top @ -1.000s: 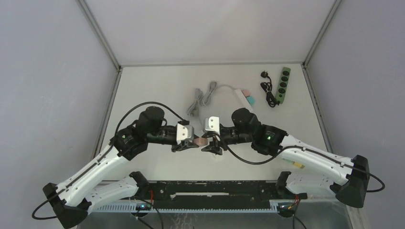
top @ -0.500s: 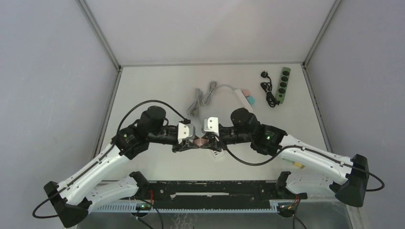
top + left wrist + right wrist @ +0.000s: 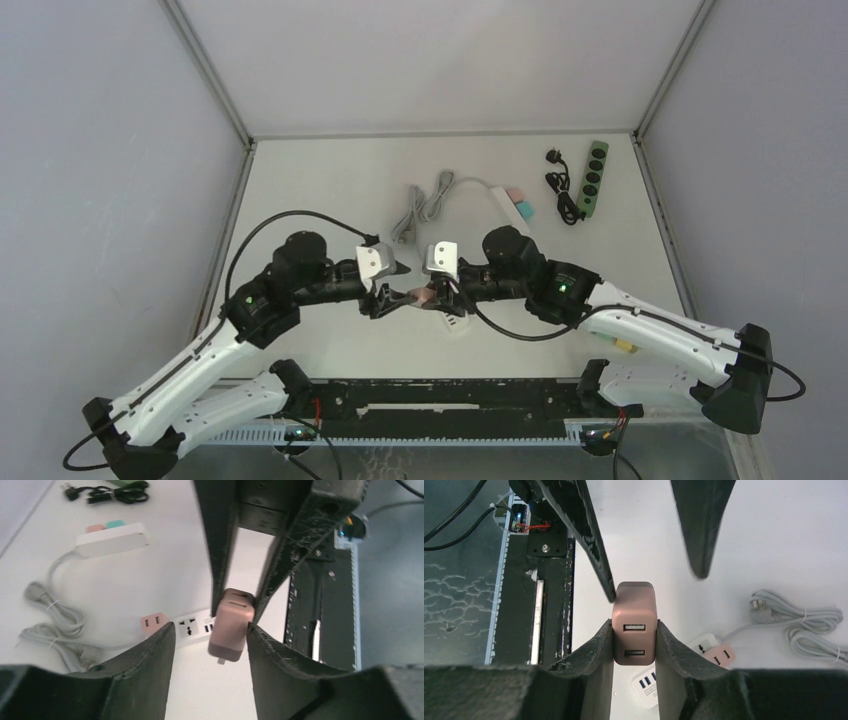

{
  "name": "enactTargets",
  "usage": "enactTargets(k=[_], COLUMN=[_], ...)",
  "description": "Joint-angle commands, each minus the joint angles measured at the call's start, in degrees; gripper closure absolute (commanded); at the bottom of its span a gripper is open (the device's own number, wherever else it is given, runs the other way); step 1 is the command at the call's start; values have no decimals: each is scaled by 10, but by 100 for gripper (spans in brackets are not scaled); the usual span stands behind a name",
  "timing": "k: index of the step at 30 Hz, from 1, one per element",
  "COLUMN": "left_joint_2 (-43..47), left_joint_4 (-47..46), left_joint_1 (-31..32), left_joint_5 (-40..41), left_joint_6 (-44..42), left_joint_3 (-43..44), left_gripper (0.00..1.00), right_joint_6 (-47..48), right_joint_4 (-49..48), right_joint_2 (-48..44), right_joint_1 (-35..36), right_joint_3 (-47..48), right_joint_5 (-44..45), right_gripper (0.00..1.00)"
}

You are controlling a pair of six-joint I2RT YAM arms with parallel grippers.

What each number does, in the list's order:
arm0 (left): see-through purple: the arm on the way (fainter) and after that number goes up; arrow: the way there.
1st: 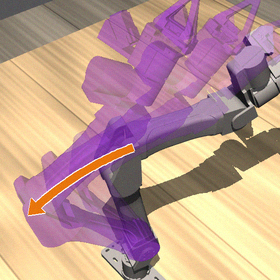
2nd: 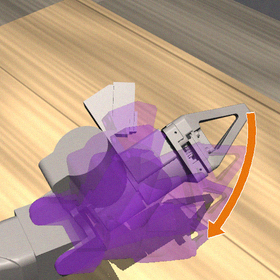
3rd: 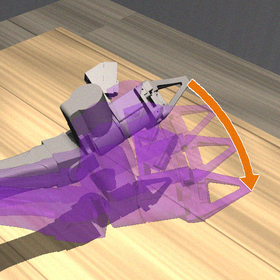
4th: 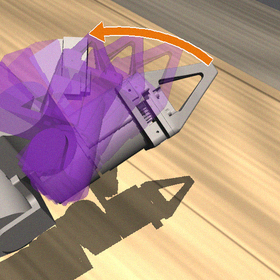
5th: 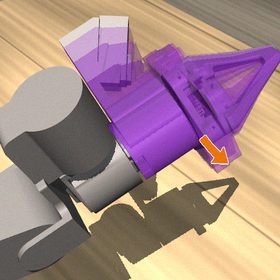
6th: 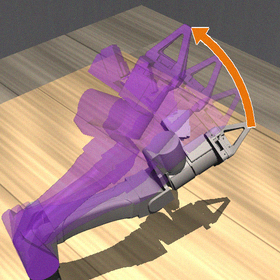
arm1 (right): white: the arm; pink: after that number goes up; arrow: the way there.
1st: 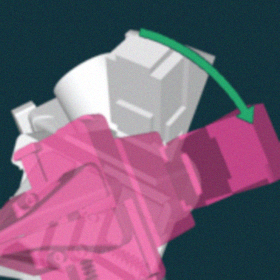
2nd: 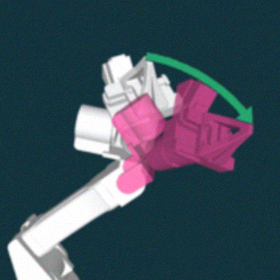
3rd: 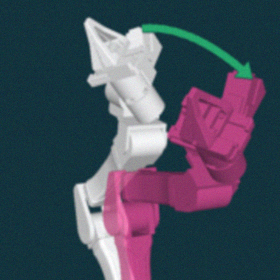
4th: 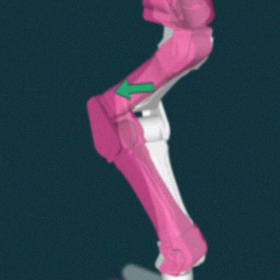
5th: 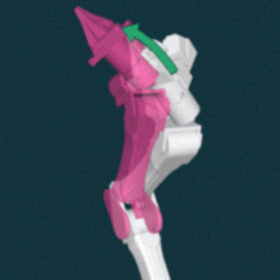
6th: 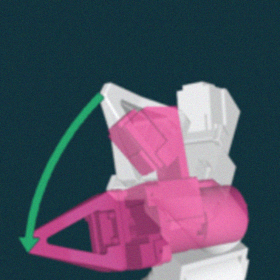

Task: Insert the plug
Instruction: Adjust the plug, then insert the plug into the socket.

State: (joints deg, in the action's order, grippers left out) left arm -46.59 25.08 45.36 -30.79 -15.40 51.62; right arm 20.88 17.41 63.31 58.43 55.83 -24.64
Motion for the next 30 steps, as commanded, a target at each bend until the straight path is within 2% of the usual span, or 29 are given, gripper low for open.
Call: enactTargets(k=[1, 5, 10, 13, 17, 22, 30], left_joint_2=[48, 82, 108, 110, 98, 72, -19], left_joint_4=[-106, -159, -216, -230, -226, -252, -267], left_joint_1=[2, 2, 2, 2, 2, 1, -15], left_joint_5=[98, 173, 346, 432, 496, 524, 497], left_joint_6=[86, 146, 246, 302, 377, 471, 535], left_joint_3=[-41, -90, -146, -169, -178, -205, -210], left_gripper=[37, 28, 26, 20, 18, 11, 10], right_joint_6=[-30, -59, -113, -143, -192, -257, -299], right_joint_4=[16, 30, 49, 68, 115, 189, 231], right_joint_2=[-15, -17, -24, -26, -4, 52, 112], right_joint_1=[4, 4, 5, 6, 6, 6, 3], right_joint_3=[20, 20, 20, 24, 49, 96, 119], right_joint_5=[34, 92, 166, 210, 272, 319, 342], right_gripper=[100, 100, 100, 100, 100, 100, 100])
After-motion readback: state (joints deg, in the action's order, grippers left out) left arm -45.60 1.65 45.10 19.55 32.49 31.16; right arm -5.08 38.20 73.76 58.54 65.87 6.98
